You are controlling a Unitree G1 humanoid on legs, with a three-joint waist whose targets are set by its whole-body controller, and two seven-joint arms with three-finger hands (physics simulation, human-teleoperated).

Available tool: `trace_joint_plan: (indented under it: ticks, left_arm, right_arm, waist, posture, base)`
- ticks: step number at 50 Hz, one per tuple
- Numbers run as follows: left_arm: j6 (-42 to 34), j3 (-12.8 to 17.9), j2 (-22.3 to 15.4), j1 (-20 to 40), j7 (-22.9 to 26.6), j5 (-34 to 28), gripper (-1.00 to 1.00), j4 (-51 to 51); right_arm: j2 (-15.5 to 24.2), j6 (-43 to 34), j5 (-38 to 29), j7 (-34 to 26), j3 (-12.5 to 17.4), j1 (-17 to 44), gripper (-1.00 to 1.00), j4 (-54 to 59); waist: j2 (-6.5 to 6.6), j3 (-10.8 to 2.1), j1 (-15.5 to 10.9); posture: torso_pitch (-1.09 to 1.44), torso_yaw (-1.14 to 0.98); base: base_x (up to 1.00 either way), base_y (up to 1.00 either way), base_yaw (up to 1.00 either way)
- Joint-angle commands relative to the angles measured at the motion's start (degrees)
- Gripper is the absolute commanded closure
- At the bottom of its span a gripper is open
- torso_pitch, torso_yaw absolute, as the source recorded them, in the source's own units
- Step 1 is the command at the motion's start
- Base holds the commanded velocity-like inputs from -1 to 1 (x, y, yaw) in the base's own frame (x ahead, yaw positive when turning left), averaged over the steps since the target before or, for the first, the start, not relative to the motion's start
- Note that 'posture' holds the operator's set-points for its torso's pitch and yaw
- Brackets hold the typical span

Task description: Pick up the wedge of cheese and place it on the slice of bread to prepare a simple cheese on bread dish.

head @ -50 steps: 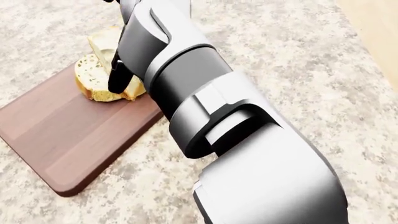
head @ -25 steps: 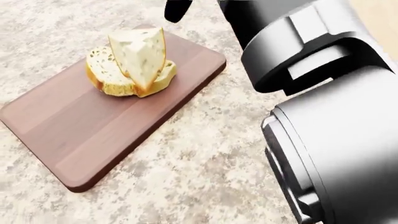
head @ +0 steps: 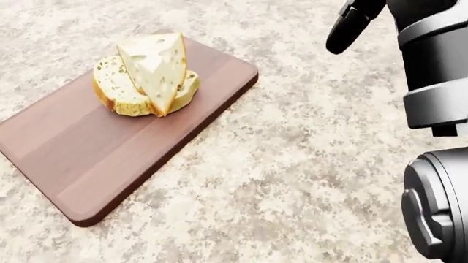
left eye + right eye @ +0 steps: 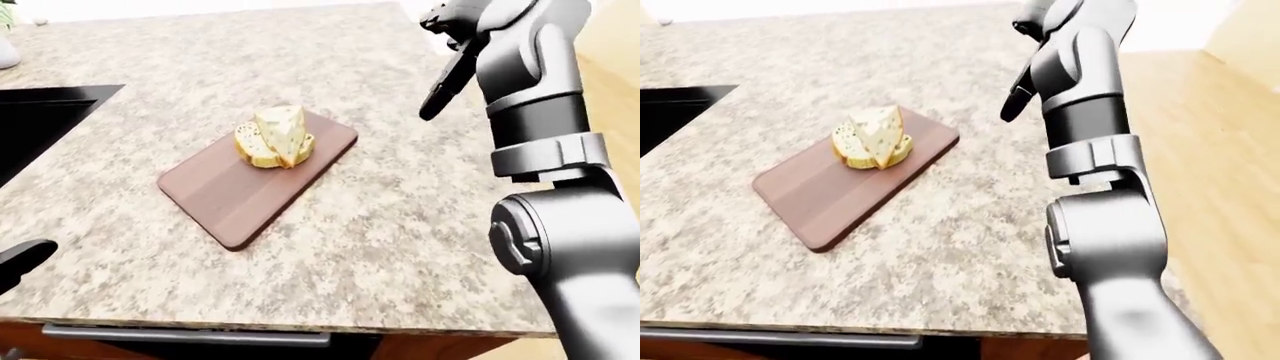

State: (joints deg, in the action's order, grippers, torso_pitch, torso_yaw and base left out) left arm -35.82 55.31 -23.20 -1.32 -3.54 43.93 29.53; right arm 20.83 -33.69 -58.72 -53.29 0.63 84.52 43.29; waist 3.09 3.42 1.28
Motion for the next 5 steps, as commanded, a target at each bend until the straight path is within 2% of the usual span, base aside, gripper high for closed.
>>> trace_joint_plan:
  ticks: [1, 5]
  left_arm:
    - [1.69, 0.76, -1.36, 0.65, 0.27, 0.18, -1.0, 1.85]
    - [1.63, 0.87, -1.46, 0.67, 0.31, 0.21, -1.0, 1.82]
  right_arm:
    - [0.39, 0.71, -0.63, 0.04, 0.32, 0.91, -1.0, -1.75]
    - [1.19, 0.01, -1.29, -1.26, 0.85, -1.69, -1.0, -4.71]
  waist:
    - [0.26, -1.03, -0.12]
    - [-0.02, -1.24, -0.06]
  posture:
    - [0.0, 0.0]
    - [0.0, 0.0]
  base:
    - [0.0, 0.0, 0.0]
    - [0.0, 0.0, 0.0]
